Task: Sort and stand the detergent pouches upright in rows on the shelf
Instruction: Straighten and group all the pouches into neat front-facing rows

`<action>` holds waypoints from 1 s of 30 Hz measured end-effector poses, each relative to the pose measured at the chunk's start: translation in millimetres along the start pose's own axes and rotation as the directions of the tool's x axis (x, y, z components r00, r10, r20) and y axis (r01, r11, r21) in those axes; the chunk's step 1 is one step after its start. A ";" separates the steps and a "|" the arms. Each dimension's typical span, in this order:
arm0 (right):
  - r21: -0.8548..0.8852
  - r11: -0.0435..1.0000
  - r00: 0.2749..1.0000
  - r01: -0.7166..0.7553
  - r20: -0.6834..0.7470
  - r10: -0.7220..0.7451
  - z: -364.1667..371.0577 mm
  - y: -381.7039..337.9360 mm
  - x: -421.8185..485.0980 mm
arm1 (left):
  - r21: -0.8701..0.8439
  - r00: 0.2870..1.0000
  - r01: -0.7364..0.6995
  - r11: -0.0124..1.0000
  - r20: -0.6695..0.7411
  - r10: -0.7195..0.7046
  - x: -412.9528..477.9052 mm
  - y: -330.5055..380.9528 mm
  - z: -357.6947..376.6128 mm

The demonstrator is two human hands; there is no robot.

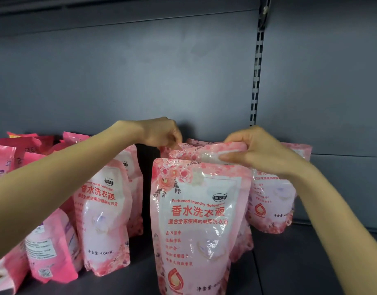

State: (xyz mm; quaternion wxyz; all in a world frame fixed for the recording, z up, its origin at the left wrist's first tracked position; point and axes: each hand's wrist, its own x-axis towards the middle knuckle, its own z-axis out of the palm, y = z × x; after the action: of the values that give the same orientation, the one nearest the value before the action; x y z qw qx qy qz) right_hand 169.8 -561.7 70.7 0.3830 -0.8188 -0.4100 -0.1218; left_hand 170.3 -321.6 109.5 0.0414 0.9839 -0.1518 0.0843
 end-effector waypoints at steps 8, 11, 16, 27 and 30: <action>0.011 0.975 0.974 -0.220 -0.046 0.220 -39.4 35.0 -20.3 | 0.026 0.997 0.003 1.000 0.073 -0.005 6.9 13.5 1.6; -0.004 0.966 0.965 -0.260 -0.027 0.260 -51.9 40.7 -30.5 | 0.024 0.999 -0.006 1.000 0.040 0.005 7.9 15.7 5.1; -0.078 0.947 0.950 -0.313 -0.029 0.311 -75.1 47.5 -42.1 | 0.006 0.998 -0.043 0.999 -0.045 0.043 7.7 20.5 -1.1; -0.197 0.938 0.957 -0.286 -0.114 0.268 -66.1 37.1 -35.3 | 0.028 0.986 -0.103 0.994 -0.125 0.106 16.9 45.8 2.8; -0.250 0.921 0.951 -0.297 -0.161 0.263 -61.6 40.6 -31.4 | 0.025 0.984 -0.112 0.993 -0.138 0.115 22.5 49.4 6.1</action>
State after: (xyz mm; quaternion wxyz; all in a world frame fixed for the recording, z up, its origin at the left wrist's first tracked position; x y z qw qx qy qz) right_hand 188.0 -639.7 74.9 0.3054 -0.9045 -0.2432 -0.1717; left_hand 177.3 -375.8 110.2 0.0388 0.9657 -0.2036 0.1561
